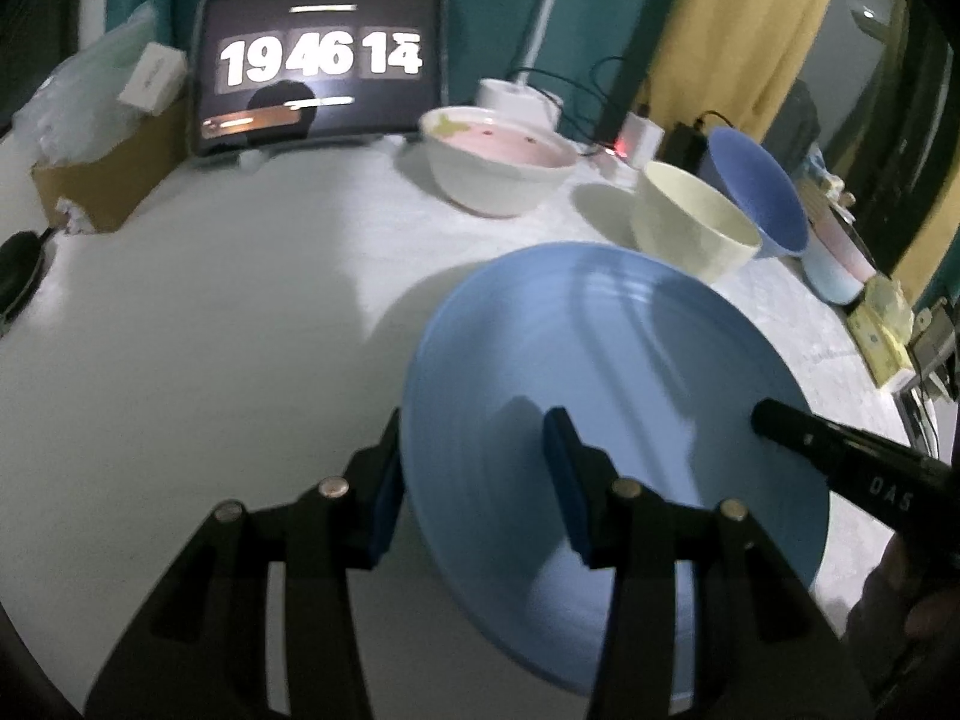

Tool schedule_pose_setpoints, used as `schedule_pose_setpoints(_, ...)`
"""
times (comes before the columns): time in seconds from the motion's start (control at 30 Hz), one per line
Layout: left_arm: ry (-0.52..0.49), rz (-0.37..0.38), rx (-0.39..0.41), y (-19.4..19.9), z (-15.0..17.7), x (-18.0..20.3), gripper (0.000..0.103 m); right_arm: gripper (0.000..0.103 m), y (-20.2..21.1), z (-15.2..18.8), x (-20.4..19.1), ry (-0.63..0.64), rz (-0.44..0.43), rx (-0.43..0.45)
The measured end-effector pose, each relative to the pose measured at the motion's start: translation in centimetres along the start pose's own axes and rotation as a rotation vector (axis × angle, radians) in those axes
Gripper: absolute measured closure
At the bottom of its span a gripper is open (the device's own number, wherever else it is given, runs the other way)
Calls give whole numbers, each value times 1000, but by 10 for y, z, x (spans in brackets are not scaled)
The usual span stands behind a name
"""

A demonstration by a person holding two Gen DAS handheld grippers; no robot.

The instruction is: Organize plates and bowls

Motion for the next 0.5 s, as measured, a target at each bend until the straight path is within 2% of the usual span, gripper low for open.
schedule_pose_setpoints(0.5, 41, -32, 12, 8, -6, -56, 58, 79, -24, -9, -52, 56, -31, -33)
Point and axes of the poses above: each gripper's, at about its wrist camera, not at the fingertips, and y roughly against the way its jaws point, x to its right, z to its underside, the point moved 6 cm from there along -y, roughly the way its jaws point, and after that the axes turned 3 degrees about z, right-handed, at the moved point
